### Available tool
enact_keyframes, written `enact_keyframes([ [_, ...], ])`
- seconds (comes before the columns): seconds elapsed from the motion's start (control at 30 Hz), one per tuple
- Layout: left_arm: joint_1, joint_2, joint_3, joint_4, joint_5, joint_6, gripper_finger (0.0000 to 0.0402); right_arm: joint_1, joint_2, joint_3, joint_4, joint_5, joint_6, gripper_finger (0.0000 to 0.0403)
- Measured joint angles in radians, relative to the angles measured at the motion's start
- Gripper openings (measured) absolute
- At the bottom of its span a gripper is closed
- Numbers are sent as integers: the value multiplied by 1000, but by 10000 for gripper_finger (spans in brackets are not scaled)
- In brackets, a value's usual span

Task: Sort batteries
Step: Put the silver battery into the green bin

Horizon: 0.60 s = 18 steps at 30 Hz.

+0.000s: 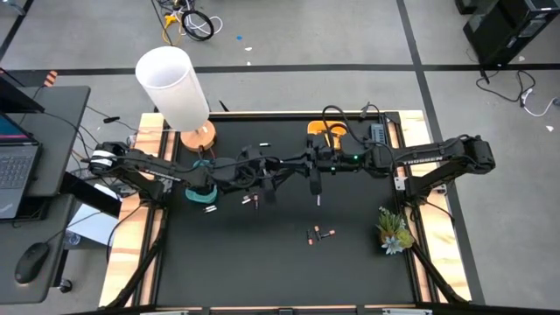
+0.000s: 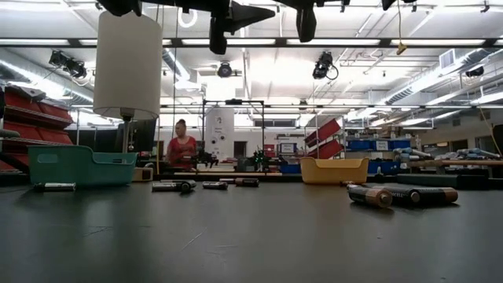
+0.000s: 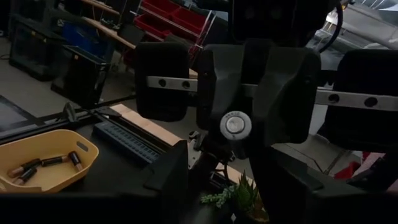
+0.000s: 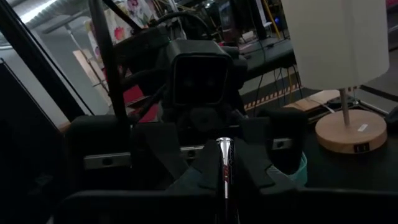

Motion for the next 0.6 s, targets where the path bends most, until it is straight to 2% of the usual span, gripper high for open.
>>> enact_keyframes([
  [0.6,-1,3,-4,37,-5,0,110,-1,-1,3,-55,-43,-1,23],
])
